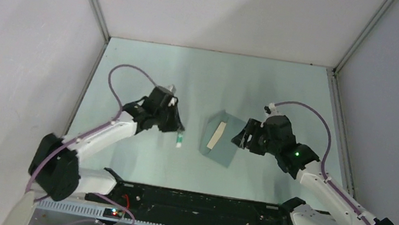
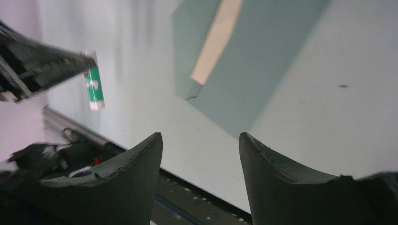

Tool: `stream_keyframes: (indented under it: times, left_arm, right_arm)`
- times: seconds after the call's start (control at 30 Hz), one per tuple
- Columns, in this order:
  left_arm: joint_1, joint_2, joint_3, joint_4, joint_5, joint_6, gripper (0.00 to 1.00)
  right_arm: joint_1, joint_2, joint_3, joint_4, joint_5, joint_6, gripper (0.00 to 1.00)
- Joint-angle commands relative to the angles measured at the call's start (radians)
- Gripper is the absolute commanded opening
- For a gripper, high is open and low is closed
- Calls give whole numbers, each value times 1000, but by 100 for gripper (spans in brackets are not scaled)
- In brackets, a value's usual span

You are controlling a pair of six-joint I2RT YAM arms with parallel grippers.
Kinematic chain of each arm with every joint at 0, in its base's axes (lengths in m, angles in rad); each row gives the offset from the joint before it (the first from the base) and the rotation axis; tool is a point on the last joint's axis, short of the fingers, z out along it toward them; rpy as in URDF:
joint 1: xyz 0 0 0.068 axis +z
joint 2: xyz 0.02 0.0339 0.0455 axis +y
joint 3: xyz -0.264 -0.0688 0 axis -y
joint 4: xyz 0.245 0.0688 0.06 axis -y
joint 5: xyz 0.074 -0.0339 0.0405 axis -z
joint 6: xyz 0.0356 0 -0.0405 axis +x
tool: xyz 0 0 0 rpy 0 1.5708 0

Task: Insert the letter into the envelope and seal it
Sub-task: Pick up the solid glue from the center of the board, then open the solid glue cap from the solid glue.

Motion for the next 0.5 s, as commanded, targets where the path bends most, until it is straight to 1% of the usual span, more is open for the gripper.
stream_keyframes:
  times: [0.0, 0.07, 0.1, 0.2, 0.37, 0.47]
  left_arm:
    - [-6, -136, 155, 103, 235, 57, 10]
    - [-6, -163, 176, 158, 315, 45, 8]
    - [-5, -178, 181, 194, 332, 31, 6]
    - [-6, -201, 187, 277, 406, -1, 3]
    - [-6, -249, 166, 376, 467, -68, 3]
    - [-6, -267, 138, 488, 507, -133, 3]
  right_arm:
    - [38, 23, 51, 241, -257, 17, 64]
    - [88, 32, 51, 350, -295, 16, 65]
    - [107, 34, 51, 384, -298, 14, 65]
    - [162, 50, 51, 531, -324, 20, 65]
    - [189, 54, 32, 674, -327, 44, 68]
    - [195, 75, 27, 753, -336, 59, 69]
